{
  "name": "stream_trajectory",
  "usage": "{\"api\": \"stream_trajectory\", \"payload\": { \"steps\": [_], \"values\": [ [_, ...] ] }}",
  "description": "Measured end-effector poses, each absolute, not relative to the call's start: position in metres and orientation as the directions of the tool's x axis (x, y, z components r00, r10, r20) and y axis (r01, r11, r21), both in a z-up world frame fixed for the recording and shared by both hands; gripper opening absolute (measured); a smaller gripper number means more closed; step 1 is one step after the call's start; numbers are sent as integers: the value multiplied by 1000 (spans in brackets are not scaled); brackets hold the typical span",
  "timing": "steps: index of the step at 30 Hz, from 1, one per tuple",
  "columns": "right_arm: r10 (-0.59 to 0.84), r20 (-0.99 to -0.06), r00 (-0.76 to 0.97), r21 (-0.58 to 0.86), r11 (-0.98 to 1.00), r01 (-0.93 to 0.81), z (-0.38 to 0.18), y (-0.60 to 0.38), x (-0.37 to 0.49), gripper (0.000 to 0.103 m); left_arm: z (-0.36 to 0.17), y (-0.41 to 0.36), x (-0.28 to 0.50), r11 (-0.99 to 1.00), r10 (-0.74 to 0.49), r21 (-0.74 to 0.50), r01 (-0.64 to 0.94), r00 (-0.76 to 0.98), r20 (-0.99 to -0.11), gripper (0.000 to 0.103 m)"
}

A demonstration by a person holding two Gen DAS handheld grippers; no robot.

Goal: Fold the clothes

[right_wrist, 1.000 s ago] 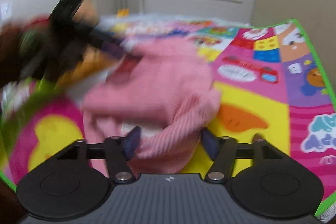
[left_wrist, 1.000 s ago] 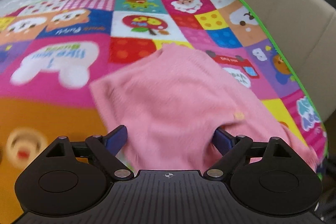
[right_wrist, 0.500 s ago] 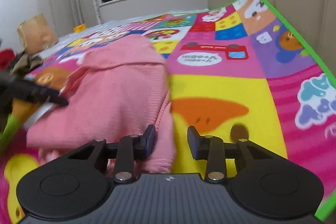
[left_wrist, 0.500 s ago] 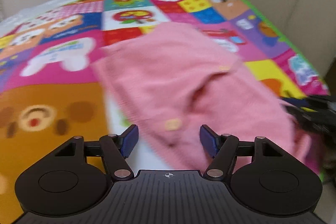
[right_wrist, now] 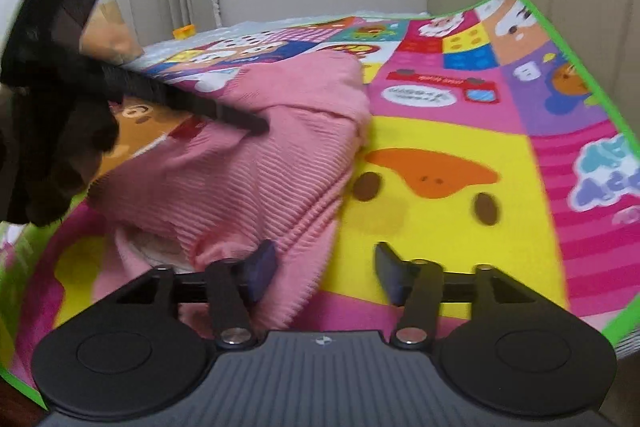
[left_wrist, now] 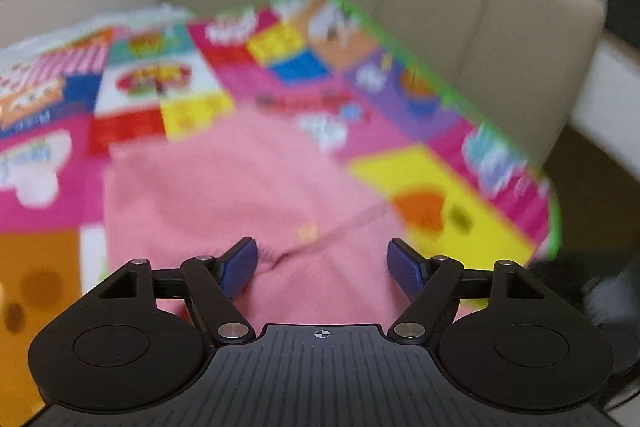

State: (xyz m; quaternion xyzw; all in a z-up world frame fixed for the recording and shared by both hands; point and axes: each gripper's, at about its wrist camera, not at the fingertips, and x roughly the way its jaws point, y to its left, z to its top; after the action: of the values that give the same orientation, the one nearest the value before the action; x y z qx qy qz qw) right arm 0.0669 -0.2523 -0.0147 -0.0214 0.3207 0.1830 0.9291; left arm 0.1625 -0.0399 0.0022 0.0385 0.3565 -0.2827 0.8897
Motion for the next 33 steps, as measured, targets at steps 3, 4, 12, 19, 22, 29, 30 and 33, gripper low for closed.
{"api": "stream_trajectory", "payload": {
  "steps": [3,4,12,19,22,29,30,33],
  "values": [
    [315,-586,746,84,940,-331,-6,-268,65,70,-5,-33,158,847,-474,-159,507,586,-658,81],
    [307,-575,758,80,944,-321,-3,-271,67,71,-5,-31,156,850,-471,-163,500,585,-661,81],
    [312,-587,747,28,930,-366,-14,-251,82,74,-3,-25,143,860,-449,-154,486,581,-679,86],
    [269,-615,742,-172,872,-459,-14,-246,78,80,-6,-10,122,856,-435,-126,501,568,-698,94],
    [309,-608,732,-267,788,-554,2,-241,59,80,-6,1,107,858,-410,-85,506,576,-707,95],
    [440,-637,634,-372,544,-752,-3,-211,25,80,-5,18,83,863,-379,-45,504,585,-717,98],
    [437,-640,632,-396,518,-759,-8,-204,23,80,-4,16,80,857,-381,-36,514,585,-716,98],
    [423,-624,657,-470,468,-748,-22,-187,19,79,0,13,70,840,-387,-9,543,586,-711,99]
  ]
}}
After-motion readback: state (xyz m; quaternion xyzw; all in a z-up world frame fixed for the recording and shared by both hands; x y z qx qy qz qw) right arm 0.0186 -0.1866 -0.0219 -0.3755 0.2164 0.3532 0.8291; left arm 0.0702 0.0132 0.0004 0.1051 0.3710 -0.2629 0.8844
